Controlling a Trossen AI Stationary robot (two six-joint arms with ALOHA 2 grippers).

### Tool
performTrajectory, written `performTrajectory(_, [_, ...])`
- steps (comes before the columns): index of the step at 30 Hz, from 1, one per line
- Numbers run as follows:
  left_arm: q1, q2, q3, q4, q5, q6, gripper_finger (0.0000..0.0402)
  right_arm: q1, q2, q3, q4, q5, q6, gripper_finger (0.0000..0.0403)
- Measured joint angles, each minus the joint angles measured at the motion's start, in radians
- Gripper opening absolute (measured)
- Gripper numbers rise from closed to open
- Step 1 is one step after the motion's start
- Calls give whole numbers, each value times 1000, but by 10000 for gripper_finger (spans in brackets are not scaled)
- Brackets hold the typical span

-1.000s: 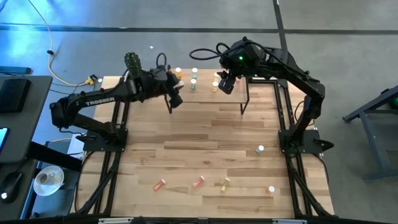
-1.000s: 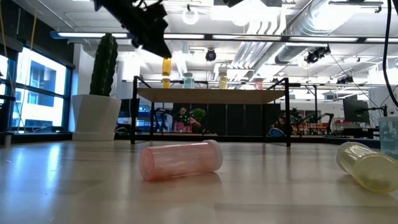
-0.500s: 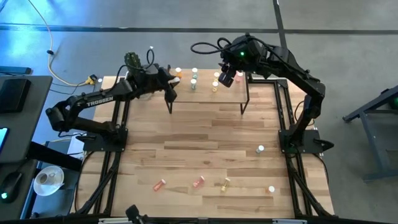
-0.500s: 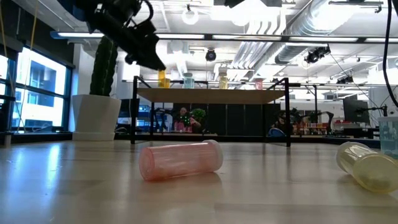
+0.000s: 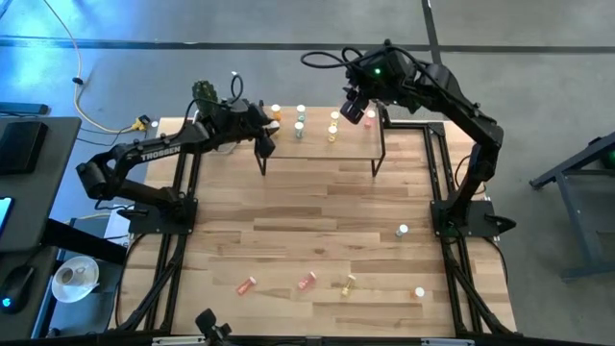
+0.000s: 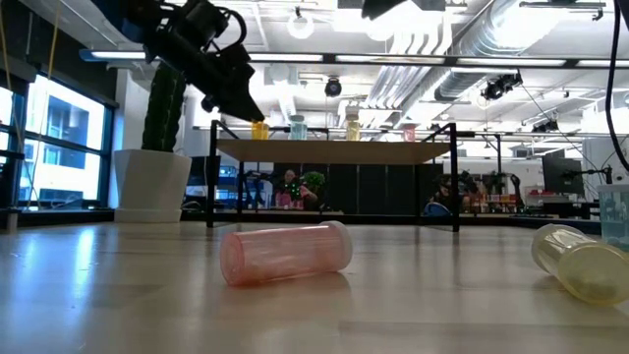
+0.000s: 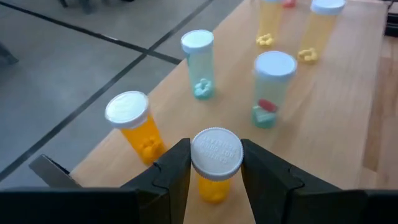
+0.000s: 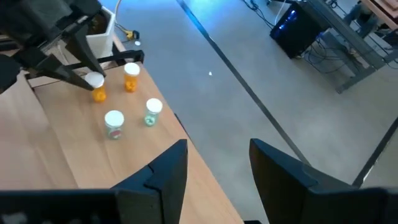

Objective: Pick and place medicine bottles onto shelf by color
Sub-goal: Put the left orange pill bottle on the shelf, then put the blue pill bottle on the shelf

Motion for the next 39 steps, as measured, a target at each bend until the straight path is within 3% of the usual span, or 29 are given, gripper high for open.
performTrajectory(19, [0,1,0,-1,-4,-35,124,-42,0,0,0,-19,0,163])
performTrajectory(39, [0,-4,1,25,-3,-35,175,-42,0,0,0,-19,0,163])
